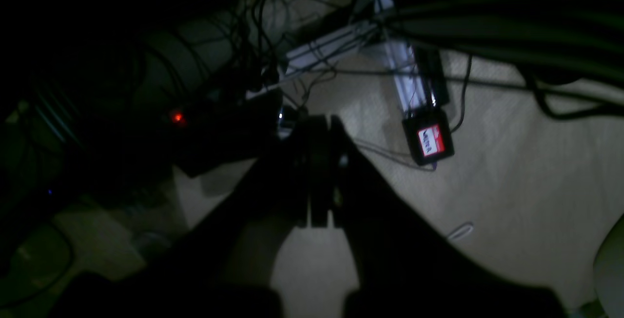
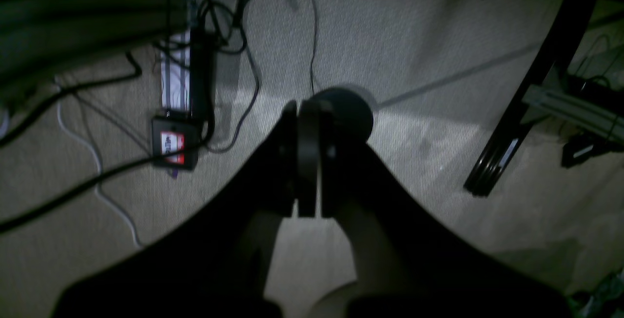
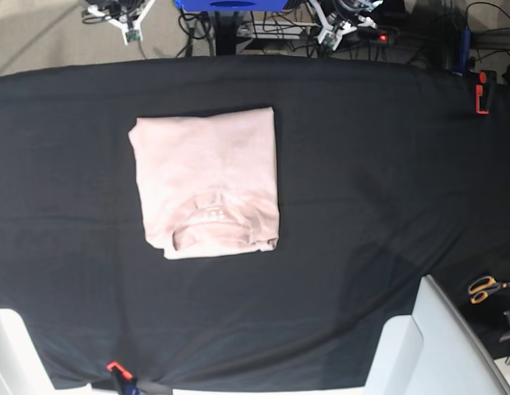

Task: Fold the T-shirt properly

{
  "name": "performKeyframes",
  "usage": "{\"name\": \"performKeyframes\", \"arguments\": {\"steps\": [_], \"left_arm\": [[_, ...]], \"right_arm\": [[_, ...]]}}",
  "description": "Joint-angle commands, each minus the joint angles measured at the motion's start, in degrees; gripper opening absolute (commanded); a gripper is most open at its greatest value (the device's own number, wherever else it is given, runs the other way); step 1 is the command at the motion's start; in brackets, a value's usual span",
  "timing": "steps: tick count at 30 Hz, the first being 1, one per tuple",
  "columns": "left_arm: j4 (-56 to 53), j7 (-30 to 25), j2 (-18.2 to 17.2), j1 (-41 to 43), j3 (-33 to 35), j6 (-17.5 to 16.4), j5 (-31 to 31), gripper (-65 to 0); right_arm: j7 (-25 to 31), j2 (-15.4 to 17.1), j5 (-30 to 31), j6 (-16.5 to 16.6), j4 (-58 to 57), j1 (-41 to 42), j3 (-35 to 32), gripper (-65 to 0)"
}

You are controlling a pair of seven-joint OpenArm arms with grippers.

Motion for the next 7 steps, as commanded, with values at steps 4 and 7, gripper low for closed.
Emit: {"name": "performKeyframes", "arguments": {"steps": [4,7], "left_arm": [[0.3,-0.5,-0.4,0.0,0.0,0.2,-0.2,-65.0],[0.3,-0.5,-0.4,-0.4,0.0,0.2,-0.2,-65.0]], "right_arm": [[0.4,0.4,0.2,-0.3,-0.1,-1.6,0.1,-64.4],[0.4,0.5,0.2,-0.3,-0.1,-1.7,0.1,-64.4]]}}
